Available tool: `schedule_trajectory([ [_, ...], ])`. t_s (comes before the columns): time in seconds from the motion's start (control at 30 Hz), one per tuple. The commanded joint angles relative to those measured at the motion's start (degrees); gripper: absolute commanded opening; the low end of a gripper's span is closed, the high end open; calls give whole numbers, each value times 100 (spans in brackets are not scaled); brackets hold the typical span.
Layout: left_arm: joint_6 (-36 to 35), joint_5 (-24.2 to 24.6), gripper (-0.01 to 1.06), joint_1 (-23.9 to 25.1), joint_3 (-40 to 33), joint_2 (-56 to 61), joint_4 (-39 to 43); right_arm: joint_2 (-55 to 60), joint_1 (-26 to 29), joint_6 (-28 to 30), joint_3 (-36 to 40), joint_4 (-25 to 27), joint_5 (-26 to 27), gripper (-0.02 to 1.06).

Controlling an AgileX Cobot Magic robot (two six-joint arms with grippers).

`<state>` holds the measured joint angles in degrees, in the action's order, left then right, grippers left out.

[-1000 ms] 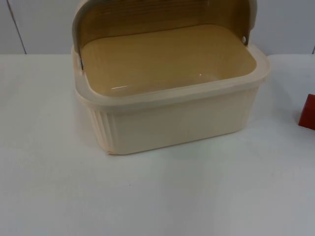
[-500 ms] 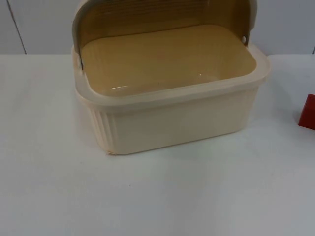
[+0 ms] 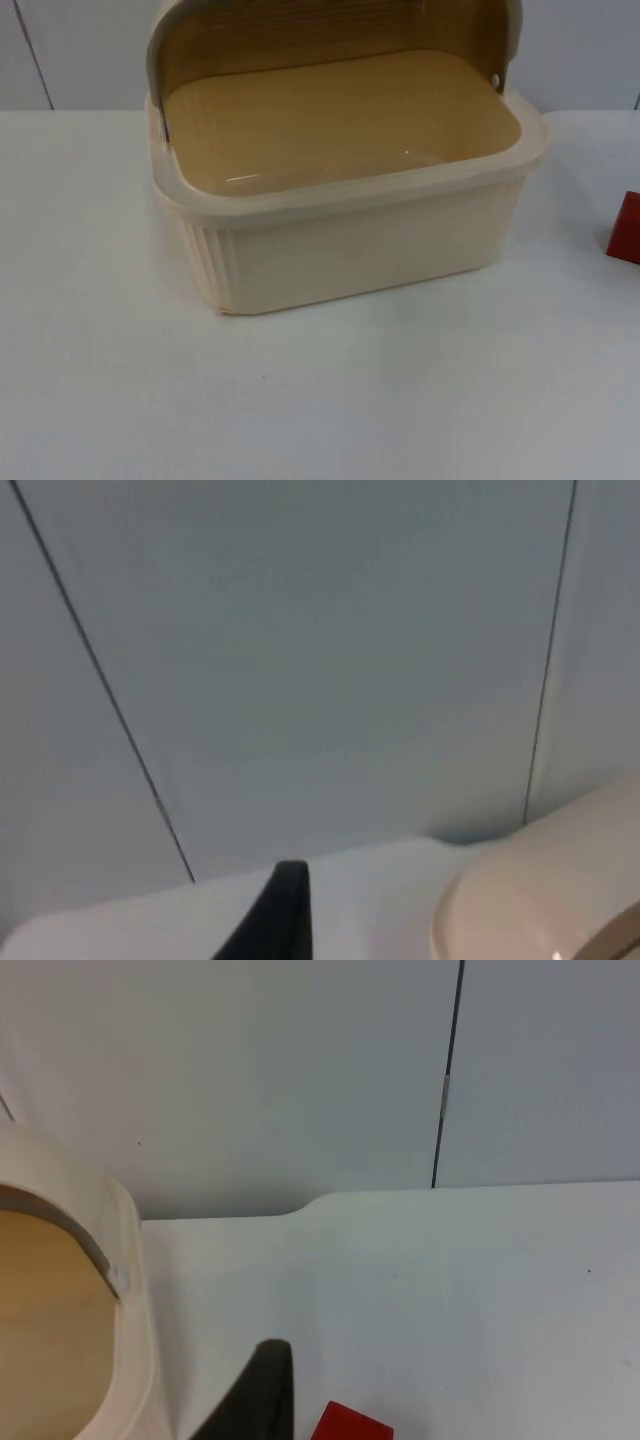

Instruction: Open the box lid with the left hand, place the block into the box with the right hand, then close the box lid with the left hand.

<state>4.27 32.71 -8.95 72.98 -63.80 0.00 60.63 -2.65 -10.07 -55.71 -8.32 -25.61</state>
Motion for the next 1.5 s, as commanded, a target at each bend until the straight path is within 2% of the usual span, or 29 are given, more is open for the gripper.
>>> schedule_trajectory([
  [0.0,16,-76,105,-35,34,366,0,12,0,1,-39,-12,122,104],
  [0.07,-62,-221,105,-35,34,664,248,12,0,12,-39,-28,212,104],
  [0.13,-489,-375,105,-35,34,896,629,12,0,62,-39,-32,353,104],
  [0.17,-489,-375,105,-35,34,896,629,12,0,62,-39,-32,353,104],
  [0.2,-829,-413,105,-35,34,945,931,12,0,62,-39,-32,436,104],
  [0.27,-1428,-330,105,-35,34,949,1602,12,0,40,-39,-32,553,104],
  [0.4,-1777,-87,105,-35,34,786,2294,21,0,40,-39,-32,507,104],
  [0.7,-1846,15,105,-35,34,703,2359,858,0,53,-93,-32,686,104],
  [0.8,-1846,69,105,-35,34,703,2359,1265,0,252,-305,-32,642,104],
  [0.87,-1807,174,105,-35,34,703,2359,1662,0,519,-653,9,351,104],
  [0.9,-1807,227,105,-35,34,703,2359,1878,0,517,-880,9,137,104],
  [0.93,-1807,227,105,-35,34,703,2359,1878,0,517,-880,9,137,104],
  [1.03,-1807,258,105,-35,34,715,2359,2463,0,517,-1539,281,-471,104],
  [1.07,-1807,258,105,-35,34,715,2359,2650,0,517,-1697,368,-502,104],
  [1.17,-1807,258,105,-35,34,715,2359,2966,0,661,-1856,392,-364,104],
  [1.3,-1807,258,105,-35,34,715,2359,3629,0,1689,-1869,392,-73,104],
  [1.47,-1807,258,105,-35,34,715,2399,4146,0,1849,-1869,585,-28,104],
])
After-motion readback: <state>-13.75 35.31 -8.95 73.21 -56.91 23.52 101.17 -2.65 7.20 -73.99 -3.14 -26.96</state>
